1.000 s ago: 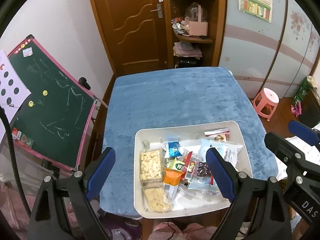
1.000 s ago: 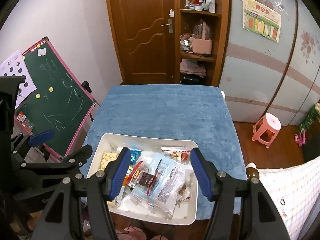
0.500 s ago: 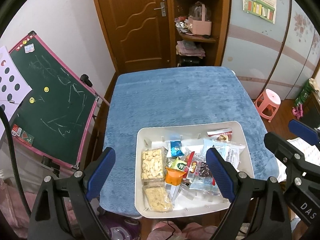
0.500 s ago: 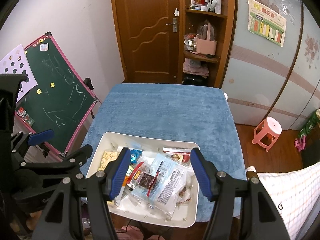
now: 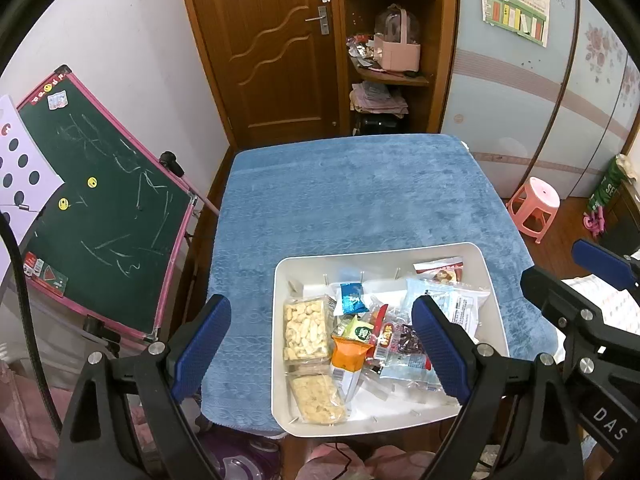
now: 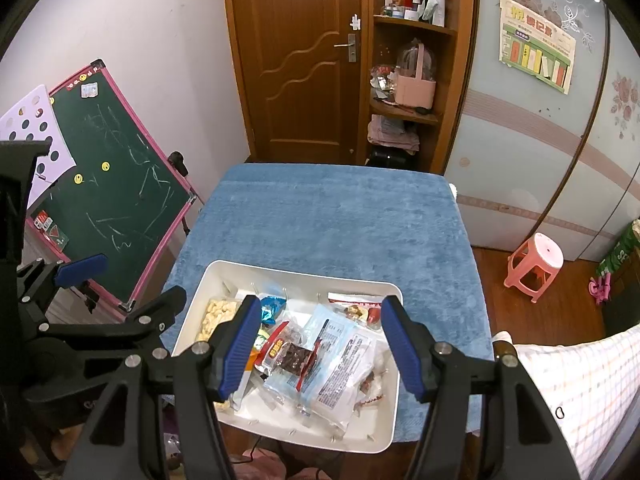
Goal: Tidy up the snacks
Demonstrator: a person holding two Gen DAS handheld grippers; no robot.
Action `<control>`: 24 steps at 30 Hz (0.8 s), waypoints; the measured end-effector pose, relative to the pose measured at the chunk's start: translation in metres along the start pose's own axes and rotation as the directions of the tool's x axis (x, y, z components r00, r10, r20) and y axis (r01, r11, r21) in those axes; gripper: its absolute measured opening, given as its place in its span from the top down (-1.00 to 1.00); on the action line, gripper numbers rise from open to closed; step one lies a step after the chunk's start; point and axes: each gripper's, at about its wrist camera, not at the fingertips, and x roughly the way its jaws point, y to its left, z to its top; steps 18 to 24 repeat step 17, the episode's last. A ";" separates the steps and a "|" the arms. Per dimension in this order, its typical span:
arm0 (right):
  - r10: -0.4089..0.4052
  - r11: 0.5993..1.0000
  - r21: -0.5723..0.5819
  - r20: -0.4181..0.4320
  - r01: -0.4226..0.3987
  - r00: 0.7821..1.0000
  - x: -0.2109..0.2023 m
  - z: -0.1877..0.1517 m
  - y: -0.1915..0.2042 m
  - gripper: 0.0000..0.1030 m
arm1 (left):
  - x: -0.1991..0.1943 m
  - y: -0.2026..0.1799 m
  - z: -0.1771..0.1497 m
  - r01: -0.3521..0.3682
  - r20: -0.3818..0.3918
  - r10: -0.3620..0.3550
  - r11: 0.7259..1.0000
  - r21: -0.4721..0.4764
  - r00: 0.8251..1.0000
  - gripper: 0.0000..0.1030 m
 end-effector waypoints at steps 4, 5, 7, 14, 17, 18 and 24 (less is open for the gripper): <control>-0.001 1.000 0.000 -0.001 0.001 1.000 0.000 0.000 0.000 -0.22 | 0.000 0.000 0.000 -0.001 -0.002 0.001 1.000 0.000 1.000 -0.77; -0.002 1.000 0.000 -0.001 0.002 1.000 0.000 0.000 0.001 -0.22 | 0.000 0.000 0.000 -0.001 -0.002 0.001 1.000 0.000 1.000 -0.77; -0.002 1.000 0.002 0.000 0.002 1.000 0.000 0.000 0.001 -0.22 | 0.000 0.001 0.000 -0.003 -0.005 0.003 1.000 0.001 1.000 -0.77; -0.001 1.000 0.001 0.000 0.001 1.000 0.000 0.000 -0.001 -0.22 | 0.000 0.004 0.000 -0.002 -0.007 0.002 1.000 0.004 1.000 -0.77; 0.000 1.000 0.001 -0.002 0.000 1.000 -0.001 -0.001 -0.002 -0.22 | 0.000 0.003 0.000 -0.003 -0.009 0.003 1.000 0.005 1.000 -0.77; 0.000 1.000 0.001 -0.002 0.000 1.000 -0.001 -0.001 -0.002 -0.22 | 0.000 0.003 0.000 -0.003 -0.009 0.003 1.000 0.005 1.000 -0.77; 0.000 1.000 0.001 -0.002 0.000 1.000 -0.001 -0.001 -0.002 -0.22 | 0.000 0.003 0.000 -0.003 -0.009 0.003 1.000 0.005 1.000 -0.77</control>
